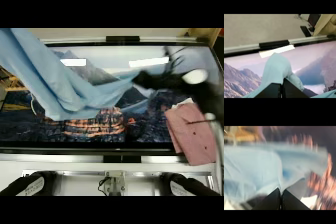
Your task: Fold the shirts.
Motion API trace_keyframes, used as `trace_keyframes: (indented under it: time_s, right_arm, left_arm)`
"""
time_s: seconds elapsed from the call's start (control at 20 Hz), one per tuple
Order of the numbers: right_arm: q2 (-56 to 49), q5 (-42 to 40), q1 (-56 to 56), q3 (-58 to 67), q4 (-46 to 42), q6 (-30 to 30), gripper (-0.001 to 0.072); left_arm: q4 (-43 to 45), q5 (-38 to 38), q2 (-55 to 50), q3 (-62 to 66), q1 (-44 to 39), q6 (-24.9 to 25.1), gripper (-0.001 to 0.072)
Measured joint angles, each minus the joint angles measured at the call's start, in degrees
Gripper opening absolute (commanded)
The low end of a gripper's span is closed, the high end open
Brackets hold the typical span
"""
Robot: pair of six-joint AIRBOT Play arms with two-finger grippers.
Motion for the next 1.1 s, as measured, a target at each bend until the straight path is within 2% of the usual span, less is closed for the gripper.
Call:
trace_keyframes:
  time_s: [0.3, 0.5, 0.7, 0.85, 0.95, 1.1]
  right_arm:
    - [23.6, -10.2, -15.6, 15.1, -2.0, -5.8, 0.0046]
    - [32.8, -14.5, -21.4, 18.1, -6.3, -7.0, 0.0046]
    - [34.6, -6.6, -23.7, 18.9, -17.7, -2.6, 0.0047]
    - [30.6, 5.4, -24.3, 19.0, -27.1, 0.6, 0.0047]
    - [25.8, 10.8, -24.4, 18.7, -30.7, 1.7, 0.0046]
    - [16.2, 13.3, -24.1, 17.8, -30.8, 2.7, 0.0047]
  left_arm:
    - [0.3, 7.0, 10.6, 2.0, 4.1, 1.0, 0.0028]
    - [7.7, 6.0, 15.7, 0.4, 5.1, -0.8, 0.0028]
    - [16.9, -2.9, 17.1, -5.9, 5.4, -4.4, 0.0029]
    - [19.2, -7.8, 17.2, -16.4, 5.4, -5.4, 0.0028]
    - [19.7, -6.6, 17.1, -24.6, 5.4, -5.7, 0.0028]
    - [15.4, 1.2, 15.1, -35.7, 5.4, -5.9, 0.0029]
